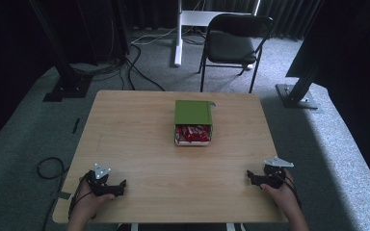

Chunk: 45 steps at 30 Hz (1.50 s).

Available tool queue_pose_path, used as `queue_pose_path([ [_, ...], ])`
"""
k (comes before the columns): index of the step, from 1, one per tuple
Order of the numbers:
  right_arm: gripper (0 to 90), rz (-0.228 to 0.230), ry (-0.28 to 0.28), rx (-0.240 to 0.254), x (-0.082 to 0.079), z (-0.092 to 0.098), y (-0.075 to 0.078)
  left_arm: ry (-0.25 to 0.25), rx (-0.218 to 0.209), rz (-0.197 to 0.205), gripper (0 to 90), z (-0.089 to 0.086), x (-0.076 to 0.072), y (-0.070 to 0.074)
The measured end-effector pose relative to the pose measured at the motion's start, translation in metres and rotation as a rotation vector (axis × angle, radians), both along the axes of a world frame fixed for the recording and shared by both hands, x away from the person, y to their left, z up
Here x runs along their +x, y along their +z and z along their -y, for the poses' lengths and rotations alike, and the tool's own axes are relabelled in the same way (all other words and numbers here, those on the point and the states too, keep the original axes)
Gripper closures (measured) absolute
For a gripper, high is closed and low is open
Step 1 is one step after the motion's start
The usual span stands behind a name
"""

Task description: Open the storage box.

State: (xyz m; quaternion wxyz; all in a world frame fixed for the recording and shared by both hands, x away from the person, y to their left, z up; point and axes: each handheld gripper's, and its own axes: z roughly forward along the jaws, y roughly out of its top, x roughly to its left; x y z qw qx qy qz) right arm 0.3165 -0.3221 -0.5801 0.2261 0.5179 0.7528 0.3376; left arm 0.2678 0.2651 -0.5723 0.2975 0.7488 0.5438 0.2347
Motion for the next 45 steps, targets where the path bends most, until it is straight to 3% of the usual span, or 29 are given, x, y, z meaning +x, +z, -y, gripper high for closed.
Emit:
queue_pose_path([
  [6, 11.6, 0.000, 0.000, 0.000, 0.000, 0.000, 0.000, -0.001, -0.001, 0.000, 1.1, 0.000, 0.000, 0.000],
  [11, 11.6, -0.001, 0.000, 0.000, 0.000, 0.000, 0.000, -0.060, 0.002, -0.002, 1.2, 0.001, -0.001, 0.000],
  [19, 11.5, -0.001, 0.000, 0.000, 0.000, 0.000, 0.000, -0.108, 0.008, 0.005, 1.6, 0.010, 0.002, 0.000],
  [20, 11.5, -0.001, 0.000, 0.000, 0.000, 0.000, 0.000, -0.125, 0.041, 0.012, 1.6, 0.015, 0.005, 0.002],
  [23, 11.6, -0.001, -0.001, 0.001, 0.000, 0.000, 0.000, -0.140, 0.082, 0.022, 1.6, 0.023, 0.009, 0.004],
  [34, 11.6, -0.002, -0.002, 0.002, 0.000, 0.000, 0.000, -0.209, 0.138, 0.043, 1.7, 0.051, 0.023, 0.011],
  [45, 11.6, -0.003, -0.001, 0.001, 0.000, 0.000, 0.000, -0.333, 0.202, 0.062, 1.7, 0.091, 0.037, 0.020],
])
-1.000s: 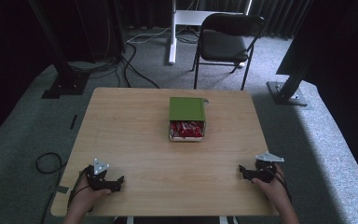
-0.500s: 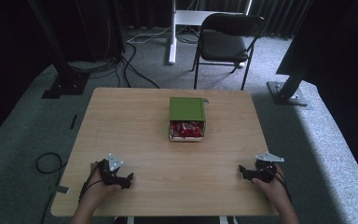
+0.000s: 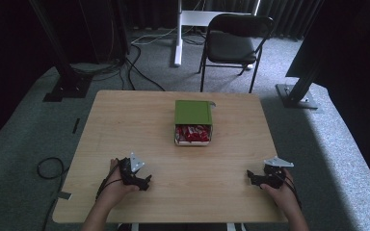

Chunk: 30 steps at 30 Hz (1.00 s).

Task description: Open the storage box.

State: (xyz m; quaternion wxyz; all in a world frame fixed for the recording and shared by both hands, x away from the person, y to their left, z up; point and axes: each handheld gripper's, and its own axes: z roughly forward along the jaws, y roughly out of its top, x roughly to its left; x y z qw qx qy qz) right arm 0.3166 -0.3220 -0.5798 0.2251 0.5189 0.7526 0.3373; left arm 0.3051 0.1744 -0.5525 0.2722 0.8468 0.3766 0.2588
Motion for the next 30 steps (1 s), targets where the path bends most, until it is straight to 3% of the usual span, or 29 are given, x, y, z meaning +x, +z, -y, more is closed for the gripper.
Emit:
queue_pose_path([
  [12, 11.6, 0.000, 0.000, 0.000, 0.000, 0.000, 0.000, -0.119, 0.072, 0.078, 1.7, 0.040, 0.011, 0.008],
  [23, 11.6, 0.000, 0.000, 0.000, 0.000, 0.000, 0.000, -0.205, 0.155, 0.182, 1.7, 0.073, 0.019, 0.016],
  [26, 11.6, 0.000, 0.000, 0.000, 0.000, 0.000, 0.000, -0.231, 0.194, 0.218, 1.7, 0.081, 0.021, 0.018],
  [30, 11.6, 0.000, 0.000, 0.000, 0.000, 0.000, 0.000, -0.259, 0.201, 0.250, 1.7, 0.091, 0.022, 0.020],
])
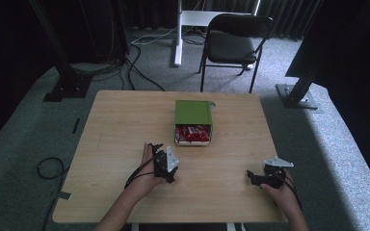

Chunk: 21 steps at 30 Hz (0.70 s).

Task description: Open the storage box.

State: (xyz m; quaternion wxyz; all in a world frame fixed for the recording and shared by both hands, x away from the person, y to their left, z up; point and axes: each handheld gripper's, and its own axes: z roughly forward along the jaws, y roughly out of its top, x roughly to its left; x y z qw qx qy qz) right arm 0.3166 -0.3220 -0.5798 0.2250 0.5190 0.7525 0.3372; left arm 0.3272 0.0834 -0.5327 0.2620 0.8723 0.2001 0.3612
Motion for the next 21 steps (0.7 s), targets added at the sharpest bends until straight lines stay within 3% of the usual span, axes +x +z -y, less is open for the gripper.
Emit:
queue_pose_path([
  [3, 11.6, 0.000, 0.000, 0.000, 0.000, 0.000, 0.000, -0.027, 0.013, 0.023, 1.7, 0.007, 0.001, 0.001],
  [6, 11.6, 0.000, 0.000, 0.000, 0.000, 0.000, 0.000, -0.061, 0.063, 0.070, 1.7, 0.014, 0.002, 0.001],
  [10, 11.6, 0.000, 0.000, 0.000, 0.000, 0.000, 0.000, -0.083, 0.089, 0.121, 1.7, 0.022, 0.003, 0.002],
  [19, 11.6, 0.000, 0.000, 0.000, 0.000, 0.000, 0.000, -0.134, 0.164, 0.177, 6.2, 0.039, 0.010, 0.002],
  [21, 11.6, 0.000, 0.000, 0.000, 0.000, 0.000, 0.000, -0.148, 0.185, 0.172, 6.2, 0.044, 0.011, 0.001],
])
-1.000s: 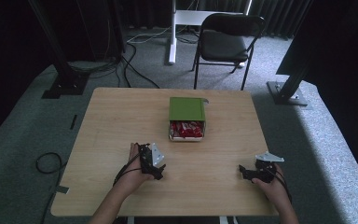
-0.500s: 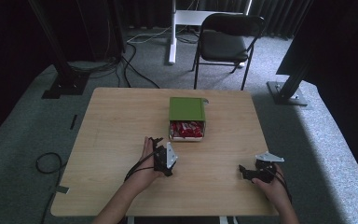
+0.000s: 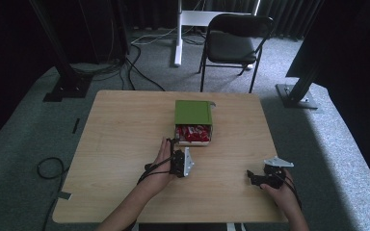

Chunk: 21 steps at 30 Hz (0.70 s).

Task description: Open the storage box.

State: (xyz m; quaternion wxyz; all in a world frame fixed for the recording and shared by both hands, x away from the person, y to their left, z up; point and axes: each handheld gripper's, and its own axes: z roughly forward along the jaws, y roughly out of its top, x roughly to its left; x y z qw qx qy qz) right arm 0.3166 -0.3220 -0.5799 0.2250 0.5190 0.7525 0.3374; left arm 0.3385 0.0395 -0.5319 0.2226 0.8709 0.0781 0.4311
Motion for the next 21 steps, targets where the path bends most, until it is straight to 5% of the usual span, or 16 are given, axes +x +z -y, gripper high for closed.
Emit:
queue_pose_path([
  [12, 11.7, 0.000, 0.008, -0.001, 0.001, 0.001, 0.000, 0.003, 0.140, 0.049, 15.3, 0.012, 0.013, -0.003],
  [21, 11.7, 0.000, 0.008, -0.001, 0.001, 0.001, 0.000, 0.011, 0.182, 0.056, 16.9, 0.015, 0.015, -0.004],
])
